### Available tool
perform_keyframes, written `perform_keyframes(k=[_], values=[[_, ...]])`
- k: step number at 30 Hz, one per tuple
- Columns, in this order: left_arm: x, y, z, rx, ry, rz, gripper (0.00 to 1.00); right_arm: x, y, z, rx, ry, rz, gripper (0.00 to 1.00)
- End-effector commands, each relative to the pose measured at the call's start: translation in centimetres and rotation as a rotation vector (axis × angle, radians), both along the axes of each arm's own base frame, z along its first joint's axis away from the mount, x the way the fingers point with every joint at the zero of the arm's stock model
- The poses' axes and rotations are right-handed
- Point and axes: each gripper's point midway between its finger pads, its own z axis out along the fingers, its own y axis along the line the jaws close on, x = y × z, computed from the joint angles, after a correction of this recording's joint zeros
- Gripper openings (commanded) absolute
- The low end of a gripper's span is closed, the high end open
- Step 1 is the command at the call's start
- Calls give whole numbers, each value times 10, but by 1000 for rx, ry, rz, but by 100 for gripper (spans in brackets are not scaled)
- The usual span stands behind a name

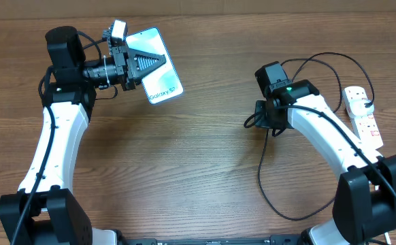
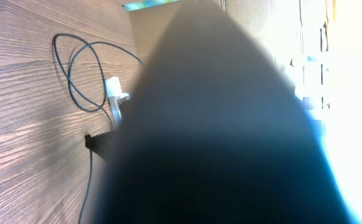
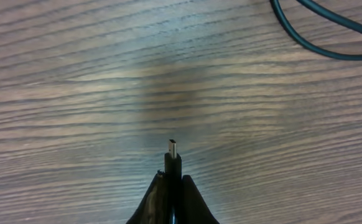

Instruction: Plug charger to phone and switch on socket

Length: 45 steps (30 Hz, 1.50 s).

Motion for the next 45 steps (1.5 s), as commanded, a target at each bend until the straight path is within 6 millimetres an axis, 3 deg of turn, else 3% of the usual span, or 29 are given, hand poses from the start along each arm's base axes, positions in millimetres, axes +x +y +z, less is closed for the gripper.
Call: perform_keyframes(k=[1, 11, 17, 23, 26, 30, 36, 45], values=[[-7, 0, 9, -3, -51, -32, 4, -5, -7, -14, -43, 16, -5, 4], [-9, 1, 2, 8, -38, -26, 4, -15, -10, -55, -32, -11, -6, 4], [-9, 1, 2, 8, -38, -27, 4, -31, -6, -85, 24, -3, 1, 4], [-9, 1, 2, 9, -38, -26, 4, -42, -10, -103, 24, 0, -17, 4], [-9, 1, 2, 8, -38, -27, 4, -43, -11, -108, 18, 8, -17, 15], [-9, 1, 2, 8, -38, -26, 4, -41, -10, -112, 19, 6, -17, 19], [-9, 1, 2, 8, -38, -27, 5, -40, -10, -113, 19, 5, -17, 19], [-9, 1, 2, 8, -38, -27, 4, -39, -9, -112, 21, 0, -17, 8]])
